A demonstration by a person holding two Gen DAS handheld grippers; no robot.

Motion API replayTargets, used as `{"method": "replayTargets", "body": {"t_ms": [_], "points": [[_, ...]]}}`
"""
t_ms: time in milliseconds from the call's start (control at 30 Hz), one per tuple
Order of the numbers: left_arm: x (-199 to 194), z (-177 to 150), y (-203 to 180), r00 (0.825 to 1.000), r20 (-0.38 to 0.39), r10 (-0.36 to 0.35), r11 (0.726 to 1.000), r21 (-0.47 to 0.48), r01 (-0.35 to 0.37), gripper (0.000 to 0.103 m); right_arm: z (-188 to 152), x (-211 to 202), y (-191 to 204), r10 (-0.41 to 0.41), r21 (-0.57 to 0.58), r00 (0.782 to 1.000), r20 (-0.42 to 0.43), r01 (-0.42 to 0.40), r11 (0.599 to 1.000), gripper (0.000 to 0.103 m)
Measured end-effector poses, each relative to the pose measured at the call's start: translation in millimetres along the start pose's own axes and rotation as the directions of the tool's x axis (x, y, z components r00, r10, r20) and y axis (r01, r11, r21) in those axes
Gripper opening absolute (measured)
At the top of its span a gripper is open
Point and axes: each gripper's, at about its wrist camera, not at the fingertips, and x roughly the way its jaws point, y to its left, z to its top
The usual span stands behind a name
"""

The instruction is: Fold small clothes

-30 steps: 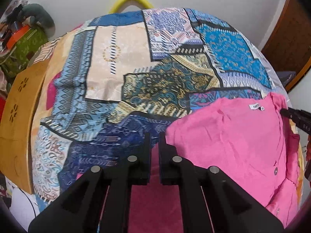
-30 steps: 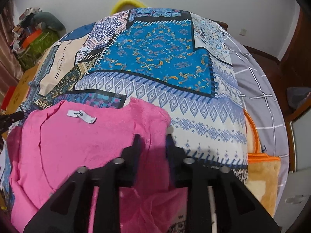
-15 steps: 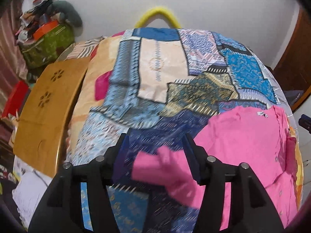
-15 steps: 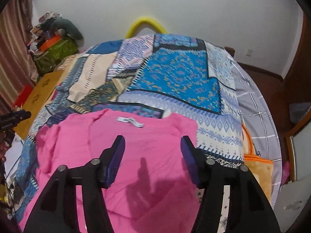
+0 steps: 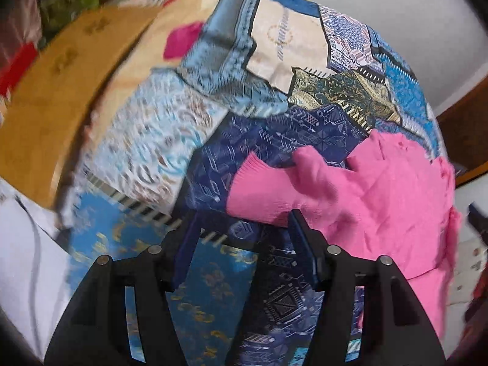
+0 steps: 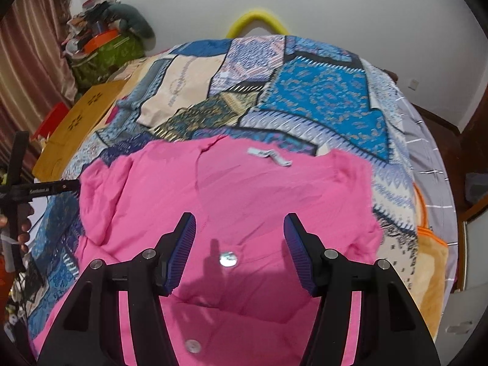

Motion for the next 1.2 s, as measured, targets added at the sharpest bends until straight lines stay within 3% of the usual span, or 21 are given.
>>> {"method": "replayTargets", "body": {"t_ms": [233,367,433,600,700,867,1200], "points": [[26,7,8,0.989,-0.033,-0.145,0.980,-0.141,0.139,0.057,-6,21,15,0.012,-0.013,0.999,-0.049,-0.012,1.000,0.056],[32,9,8,0.987,-0.016,-0.158,0.977,-0.147,0.154,0.046,-12,27,19,0.015,-0.010,0.998,-0.067,-0.016,1.000,0.056],[32,10,6,0.989,-0.001,-0.150,0.978,-0.144,0.148,0.041,-16,29,20,0.011,-0.014,0.997,-0.076,-0.012,1.000,0.056],[33,16,3,0.992,0.014,-0.129,0.984,-0.123,0.130,0.009,-22,25,13,0.011,-0.005,0.996,-0.084,-0.011,1.000,0.056],[27,17,-3,0.998,0.044,-0.054,0.995,-0.082,0.057,0.008,-24,14,3,0.001,0.005,0.997,-0.074,0.000,1.000,0.056],[1,20,-11,0.995,0.097,-0.008,0.999,-0.046,0.013,0.008,-30,-9,-22,-0.016,0.042,0.999,-0.051,0.018,0.999,0.056],[-73,27,-60,0.971,0.234,-0.038,0.998,0.051,0.027,0.008,-56,-45,-91,-0.040,0.169,0.998,-0.049,0.048,0.984,0.056]]}}
